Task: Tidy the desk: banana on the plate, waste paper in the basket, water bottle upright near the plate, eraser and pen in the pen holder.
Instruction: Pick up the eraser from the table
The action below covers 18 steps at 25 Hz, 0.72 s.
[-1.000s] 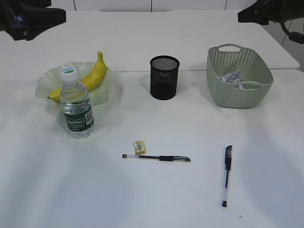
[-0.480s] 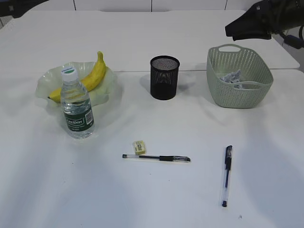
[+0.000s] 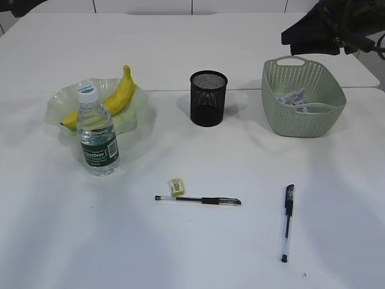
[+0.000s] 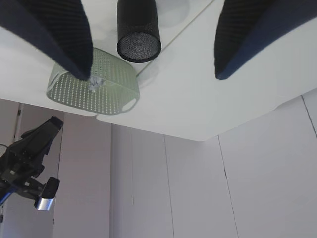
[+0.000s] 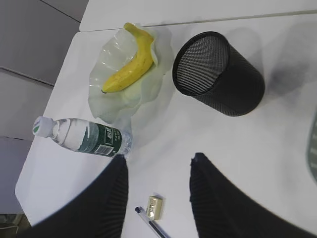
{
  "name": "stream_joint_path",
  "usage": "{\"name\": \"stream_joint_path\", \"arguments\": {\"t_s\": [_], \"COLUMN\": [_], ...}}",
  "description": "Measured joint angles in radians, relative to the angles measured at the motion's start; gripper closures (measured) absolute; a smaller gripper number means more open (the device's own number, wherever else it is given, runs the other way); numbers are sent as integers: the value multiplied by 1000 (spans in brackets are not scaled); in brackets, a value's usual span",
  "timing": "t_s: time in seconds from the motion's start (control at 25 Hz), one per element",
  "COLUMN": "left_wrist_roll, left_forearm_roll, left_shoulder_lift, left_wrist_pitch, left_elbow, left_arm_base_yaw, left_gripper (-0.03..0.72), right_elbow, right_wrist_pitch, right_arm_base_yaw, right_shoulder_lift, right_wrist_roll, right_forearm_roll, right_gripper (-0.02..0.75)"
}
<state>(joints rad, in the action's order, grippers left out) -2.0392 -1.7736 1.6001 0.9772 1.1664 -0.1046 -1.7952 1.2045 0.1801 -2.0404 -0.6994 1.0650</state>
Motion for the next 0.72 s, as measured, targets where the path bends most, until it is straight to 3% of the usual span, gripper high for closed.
{"name": "stream_joint_path", "arguments": {"t_s": [0.4, 0.72], "left_wrist_roll": [13, 19], "left_forearm_roll": [0, 2], "left_shoulder_lift": [-43, -66], "left_wrist_pitch": [2, 4], "left_elbow": [0, 0], "left_arm_base_yaw": [0, 0], "left_gripper": [174, 182], "right_elbow": [0, 0], "right_wrist_pitch": [6, 12], "right_arm_base_yaw": [-29, -189], "right_shoulder_lift": [0, 2], "right_wrist_roll": [27, 242], "right_forearm_roll": [-15, -371], "right_gripper": [423, 423]}}
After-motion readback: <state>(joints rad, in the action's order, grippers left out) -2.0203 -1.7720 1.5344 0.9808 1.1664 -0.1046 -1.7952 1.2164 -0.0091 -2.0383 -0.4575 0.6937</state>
